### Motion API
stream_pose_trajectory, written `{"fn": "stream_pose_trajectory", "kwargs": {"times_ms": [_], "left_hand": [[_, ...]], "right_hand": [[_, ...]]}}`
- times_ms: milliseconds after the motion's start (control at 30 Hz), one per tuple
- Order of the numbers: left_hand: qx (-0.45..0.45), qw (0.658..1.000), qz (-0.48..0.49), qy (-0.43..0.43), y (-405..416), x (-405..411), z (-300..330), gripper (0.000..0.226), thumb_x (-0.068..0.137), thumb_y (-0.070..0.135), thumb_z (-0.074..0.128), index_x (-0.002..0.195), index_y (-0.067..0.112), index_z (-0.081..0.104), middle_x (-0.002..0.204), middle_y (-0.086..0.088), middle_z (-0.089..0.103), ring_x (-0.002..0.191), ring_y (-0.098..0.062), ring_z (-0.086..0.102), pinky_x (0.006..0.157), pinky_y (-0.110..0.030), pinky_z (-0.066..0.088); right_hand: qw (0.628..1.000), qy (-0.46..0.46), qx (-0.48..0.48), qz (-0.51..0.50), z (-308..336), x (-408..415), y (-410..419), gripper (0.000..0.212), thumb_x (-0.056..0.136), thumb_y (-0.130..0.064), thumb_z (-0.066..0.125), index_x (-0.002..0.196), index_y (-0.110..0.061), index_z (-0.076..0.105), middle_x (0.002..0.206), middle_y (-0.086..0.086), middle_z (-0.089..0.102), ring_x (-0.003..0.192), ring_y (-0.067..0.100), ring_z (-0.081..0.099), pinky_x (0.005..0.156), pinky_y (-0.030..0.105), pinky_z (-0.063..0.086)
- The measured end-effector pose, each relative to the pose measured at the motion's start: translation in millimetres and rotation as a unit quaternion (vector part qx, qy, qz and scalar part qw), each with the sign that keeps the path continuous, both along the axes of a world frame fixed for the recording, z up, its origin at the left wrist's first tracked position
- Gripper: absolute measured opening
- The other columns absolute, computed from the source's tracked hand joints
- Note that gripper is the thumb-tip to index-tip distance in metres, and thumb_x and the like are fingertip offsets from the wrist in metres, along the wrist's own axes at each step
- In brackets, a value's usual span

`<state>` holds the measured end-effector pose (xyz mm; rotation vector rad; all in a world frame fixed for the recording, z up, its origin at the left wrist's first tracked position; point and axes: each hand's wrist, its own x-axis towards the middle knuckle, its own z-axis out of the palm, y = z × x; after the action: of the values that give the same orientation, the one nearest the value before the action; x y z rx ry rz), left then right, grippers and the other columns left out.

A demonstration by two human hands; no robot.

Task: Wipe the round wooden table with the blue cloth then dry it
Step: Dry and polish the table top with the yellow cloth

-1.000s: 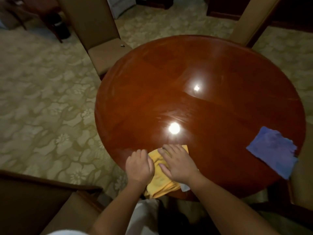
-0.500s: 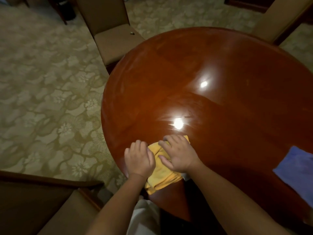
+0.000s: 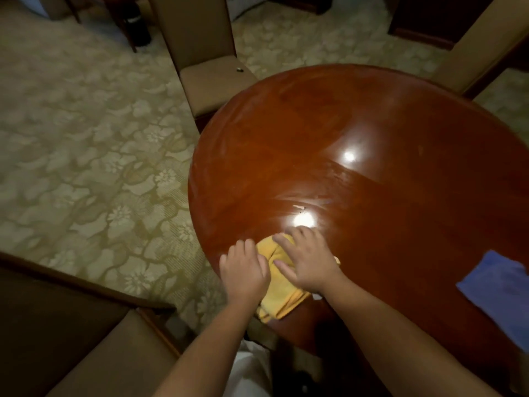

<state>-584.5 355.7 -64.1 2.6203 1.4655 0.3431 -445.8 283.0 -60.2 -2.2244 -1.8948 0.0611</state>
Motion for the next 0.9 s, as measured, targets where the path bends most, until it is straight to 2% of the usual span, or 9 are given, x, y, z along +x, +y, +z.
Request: {"fn": "stream_pose_trajectory", "kwargs": {"times_ms": [67, 200, 500, 900], "left_hand": [[-0.012, 1.0, -0.004, -0.008, -15, -18, -2, 0.02, 0.081, 0.027, 0.035, 0.071, 0.016, 0.049, 0.064, -0.001, 0.049, 0.06, -0.025, 0.051, 0.056, -0.036, 0.04], [0.026, 0.999, -0.02, -0.003, -7, -22, 2, 0.029, 0.088, 0.031, 0.035, 0.068, 0.017, 0.05, 0.06, -0.001, 0.05, 0.054, -0.023, 0.051, 0.051, -0.033, 0.039], [0.043, 0.997, 0.035, -0.044, 37, -33, -9, 0.03, 0.088, 0.026, 0.033, 0.067, 0.012, 0.048, 0.061, -0.004, 0.049, 0.053, -0.026, 0.049, 0.051, -0.034, 0.038], [0.089, 0.992, 0.009, -0.088, 147, -7, -15, 0.027, 0.087, 0.022, 0.037, 0.065, 0.009, 0.047, 0.058, -0.007, 0.048, 0.05, -0.028, 0.049, 0.047, -0.031, 0.033]], "right_hand": [[1.0, 0.003, -0.005, 0.021, 1, -12, -12, 0.048, 0.086, -0.054, 0.041, 0.12, -0.022, 0.053, 0.111, 0.006, 0.059, 0.099, 0.027, 0.054, 0.085, 0.044, 0.046], [0.999, -0.022, -0.022, 0.021, 2, -20, -4, 0.054, 0.085, -0.054, 0.041, 0.12, -0.016, 0.058, 0.11, 0.005, 0.062, 0.097, 0.026, 0.057, 0.082, 0.042, 0.048], [0.995, -0.028, 0.006, 0.097, -3, -19, 59, 0.057, 0.083, -0.054, 0.041, 0.115, -0.011, 0.06, 0.105, 0.007, 0.062, 0.092, 0.027, 0.057, 0.08, 0.043, 0.047], [0.998, -0.026, 0.04, 0.044, -10, 0, 155, 0.048, 0.081, -0.051, 0.048, 0.107, -0.014, 0.062, 0.097, 0.006, 0.058, 0.087, 0.028, 0.054, 0.077, 0.041, 0.042]]}}
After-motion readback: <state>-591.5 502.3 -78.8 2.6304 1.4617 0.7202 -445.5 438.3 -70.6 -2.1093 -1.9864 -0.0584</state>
